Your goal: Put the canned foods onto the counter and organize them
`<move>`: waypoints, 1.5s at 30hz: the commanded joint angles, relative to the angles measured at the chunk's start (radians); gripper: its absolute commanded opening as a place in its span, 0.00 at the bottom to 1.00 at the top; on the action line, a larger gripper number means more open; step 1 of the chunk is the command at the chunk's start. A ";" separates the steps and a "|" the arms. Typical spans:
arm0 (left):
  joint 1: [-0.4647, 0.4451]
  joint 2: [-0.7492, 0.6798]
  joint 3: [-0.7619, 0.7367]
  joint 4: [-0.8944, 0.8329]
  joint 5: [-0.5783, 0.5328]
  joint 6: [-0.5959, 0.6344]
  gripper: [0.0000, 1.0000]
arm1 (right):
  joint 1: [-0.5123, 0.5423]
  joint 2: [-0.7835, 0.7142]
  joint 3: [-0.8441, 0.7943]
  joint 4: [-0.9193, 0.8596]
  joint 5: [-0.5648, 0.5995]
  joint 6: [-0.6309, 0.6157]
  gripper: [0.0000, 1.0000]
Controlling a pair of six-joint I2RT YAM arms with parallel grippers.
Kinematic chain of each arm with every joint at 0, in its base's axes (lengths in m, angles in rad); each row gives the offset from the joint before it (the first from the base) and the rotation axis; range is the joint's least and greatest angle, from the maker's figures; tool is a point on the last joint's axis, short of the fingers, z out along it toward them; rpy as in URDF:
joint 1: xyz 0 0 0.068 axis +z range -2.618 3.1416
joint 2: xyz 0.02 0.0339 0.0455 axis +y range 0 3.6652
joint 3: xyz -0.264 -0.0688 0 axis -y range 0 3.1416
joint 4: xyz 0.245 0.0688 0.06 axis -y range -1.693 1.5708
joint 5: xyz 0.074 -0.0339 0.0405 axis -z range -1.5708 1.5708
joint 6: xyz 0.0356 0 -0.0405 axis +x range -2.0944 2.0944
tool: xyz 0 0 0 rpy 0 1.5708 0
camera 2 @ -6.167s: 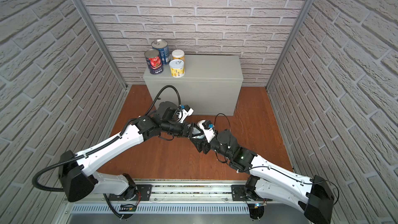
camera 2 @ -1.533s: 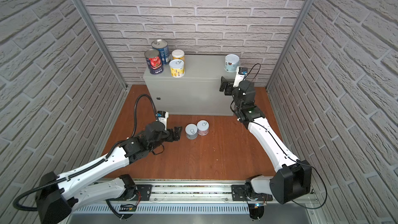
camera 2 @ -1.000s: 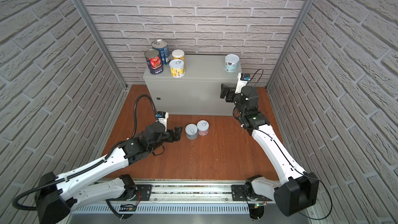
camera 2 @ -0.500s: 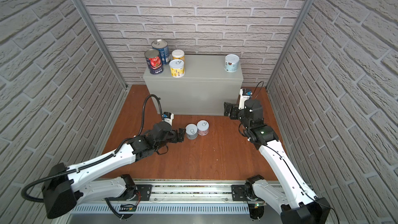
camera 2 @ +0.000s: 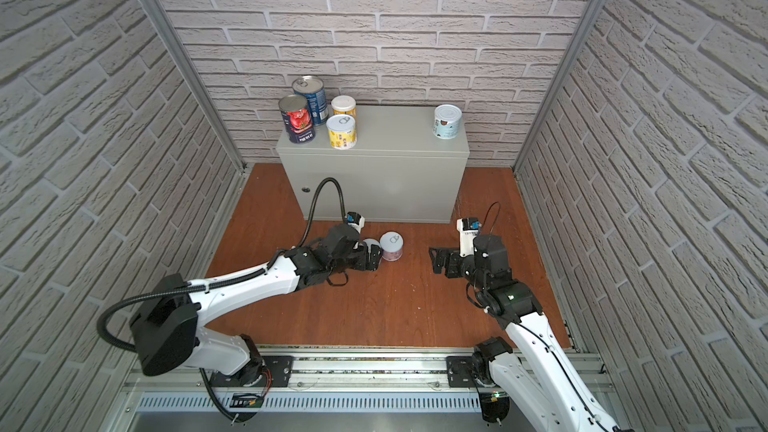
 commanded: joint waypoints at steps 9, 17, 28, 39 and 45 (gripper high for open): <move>-0.023 0.180 0.164 0.010 -0.007 0.099 0.98 | 0.005 -0.086 -0.083 0.018 -0.045 0.045 0.99; -0.024 0.247 0.213 0.003 -0.020 0.137 0.98 | 0.005 -0.142 -0.068 -0.043 -0.004 0.023 0.99; -0.026 0.326 0.292 -0.024 -0.030 0.168 0.98 | 0.005 -0.184 -0.062 -0.087 -0.001 0.017 0.99; -0.038 0.401 0.344 -0.038 -0.034 0.184 0.98 | 0.005 -0.202 -0.060 -0.072 -0.065 0.016 1.00; -0.040 0.430 0.369 -0.047 -0.043 0.194 0.98 | 0.006 -0.179 -0.059 -0.076 -0.053 0.024 1.00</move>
